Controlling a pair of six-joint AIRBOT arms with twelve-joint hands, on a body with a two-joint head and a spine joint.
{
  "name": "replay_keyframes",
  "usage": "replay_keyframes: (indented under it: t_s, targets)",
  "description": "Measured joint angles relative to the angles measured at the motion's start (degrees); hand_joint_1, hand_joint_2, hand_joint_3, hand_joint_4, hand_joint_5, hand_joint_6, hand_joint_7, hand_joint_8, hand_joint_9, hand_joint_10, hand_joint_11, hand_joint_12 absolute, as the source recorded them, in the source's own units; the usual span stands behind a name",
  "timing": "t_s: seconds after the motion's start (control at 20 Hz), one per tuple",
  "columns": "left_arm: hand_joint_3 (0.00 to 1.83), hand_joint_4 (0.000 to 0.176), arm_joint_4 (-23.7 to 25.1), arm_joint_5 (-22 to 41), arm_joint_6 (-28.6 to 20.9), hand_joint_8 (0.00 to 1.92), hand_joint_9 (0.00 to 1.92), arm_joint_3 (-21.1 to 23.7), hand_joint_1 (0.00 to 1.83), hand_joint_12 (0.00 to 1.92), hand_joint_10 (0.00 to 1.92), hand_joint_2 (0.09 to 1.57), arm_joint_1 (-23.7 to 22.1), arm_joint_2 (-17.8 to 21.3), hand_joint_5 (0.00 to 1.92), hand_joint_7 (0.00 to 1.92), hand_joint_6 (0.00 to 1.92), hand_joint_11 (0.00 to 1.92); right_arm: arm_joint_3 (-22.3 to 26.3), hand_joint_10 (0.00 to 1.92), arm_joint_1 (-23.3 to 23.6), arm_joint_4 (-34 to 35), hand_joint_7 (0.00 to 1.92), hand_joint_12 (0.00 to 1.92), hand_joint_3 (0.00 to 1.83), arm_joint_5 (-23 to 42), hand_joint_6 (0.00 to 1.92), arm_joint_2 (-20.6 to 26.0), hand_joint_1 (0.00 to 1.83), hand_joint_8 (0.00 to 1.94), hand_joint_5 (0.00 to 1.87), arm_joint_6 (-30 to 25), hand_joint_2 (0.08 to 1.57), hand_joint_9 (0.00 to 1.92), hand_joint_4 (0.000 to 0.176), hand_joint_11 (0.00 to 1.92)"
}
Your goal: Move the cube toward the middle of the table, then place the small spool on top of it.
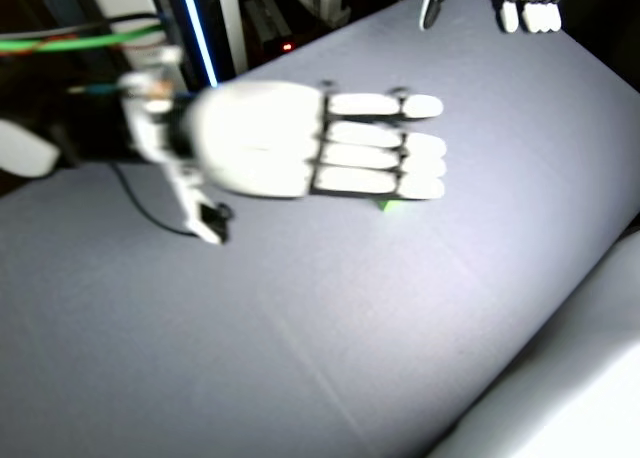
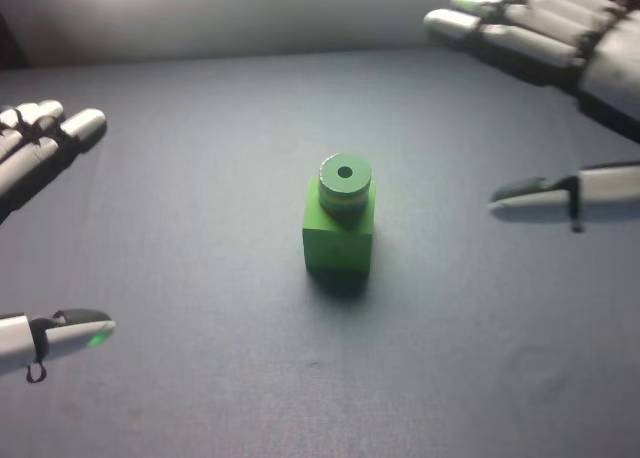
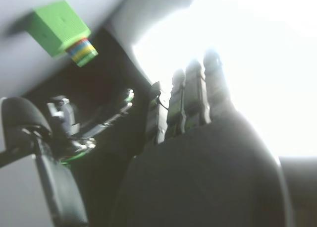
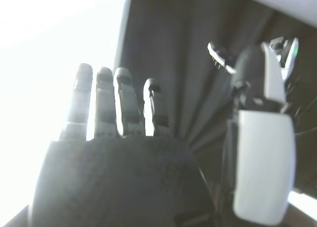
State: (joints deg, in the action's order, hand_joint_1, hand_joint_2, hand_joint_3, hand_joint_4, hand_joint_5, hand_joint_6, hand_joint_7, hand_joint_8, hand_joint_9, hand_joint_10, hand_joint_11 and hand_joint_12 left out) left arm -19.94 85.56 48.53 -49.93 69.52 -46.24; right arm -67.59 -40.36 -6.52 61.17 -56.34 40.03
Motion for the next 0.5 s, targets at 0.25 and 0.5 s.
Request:
replay_keyframes:
  t_s: [0.25,0.5]
  targets:
    - [0.0,0.152,0.85,6.19,-3.72,0.0,0.0,-0.17,0.78,0.02,0.0,0.9,0.0,-0.04,0.0,0.0,0.0,0.01,6.03,0.01,-12.92,9.14,0.14,0.05,0.01,17.09,0.0,3.78,0.65,0.0,0.1,1.03,1.2,0.14,0.041,0.12]
    - [0.0,0.137,0.46,6.32,-6.08,0.0,0.09,-1.79,0.67,0.53,0.0,0.93,-2.25,-2.84,0.0,0.08,0.0,0.02,8.52,0.0,-23.15,18.47,0.35,0.64,0.01,28.81,0.0,4.9,0.61,0.0,0.24,1.31,1.33,0.35,0.0,0.04]
